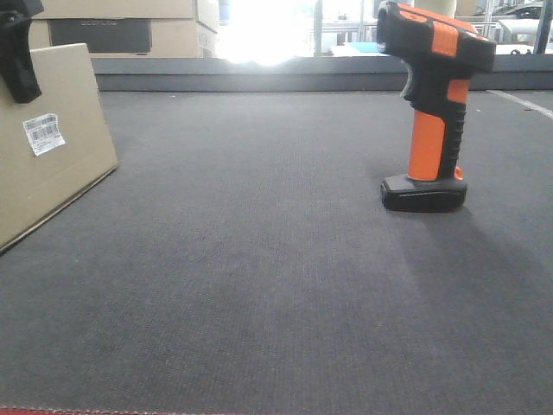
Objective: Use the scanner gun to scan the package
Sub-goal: 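Open the right gripper and withdraw it from the scanner gun, then lower the box onto the table and open the left gripper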
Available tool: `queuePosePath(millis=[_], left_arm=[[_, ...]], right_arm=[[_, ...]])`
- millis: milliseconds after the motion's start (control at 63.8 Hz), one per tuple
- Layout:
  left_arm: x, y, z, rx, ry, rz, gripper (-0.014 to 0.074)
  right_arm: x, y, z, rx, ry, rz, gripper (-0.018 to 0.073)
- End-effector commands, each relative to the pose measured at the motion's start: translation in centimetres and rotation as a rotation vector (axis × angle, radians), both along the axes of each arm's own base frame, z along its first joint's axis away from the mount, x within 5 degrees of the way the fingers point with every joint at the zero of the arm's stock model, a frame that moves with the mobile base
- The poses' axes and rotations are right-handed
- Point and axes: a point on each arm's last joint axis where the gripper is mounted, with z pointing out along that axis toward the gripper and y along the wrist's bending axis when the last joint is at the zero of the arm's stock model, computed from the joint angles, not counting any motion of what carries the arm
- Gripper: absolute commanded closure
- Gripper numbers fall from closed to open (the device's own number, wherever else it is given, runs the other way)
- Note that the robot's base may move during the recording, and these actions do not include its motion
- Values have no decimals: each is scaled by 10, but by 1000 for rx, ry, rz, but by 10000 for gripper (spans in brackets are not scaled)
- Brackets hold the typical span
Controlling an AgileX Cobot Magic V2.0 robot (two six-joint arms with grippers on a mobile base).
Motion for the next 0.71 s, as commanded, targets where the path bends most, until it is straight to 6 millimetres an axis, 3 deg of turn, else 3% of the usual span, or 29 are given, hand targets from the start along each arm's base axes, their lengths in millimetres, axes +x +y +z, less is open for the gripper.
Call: queuePosePath(millis=[0,63,392,502,690], left_arm=[[0,-1,4,-2,-15,5,678],[0,-1,4,-2,-15,5,607],[-3,0,9,7,-30,5,45],[-12,0,25,8,-73,5,2],[-41,1,69,5,-197,6,78]], right_arm=[[-1,-2,0,-35,6,-1,708],[-1,-2,0,-35,6,-1,708],[-1,-1,-1,-34,14,2,708],[-2,-1,-2,-33,25,7,708],[-2,-1,-2,-30,30,10,708]])
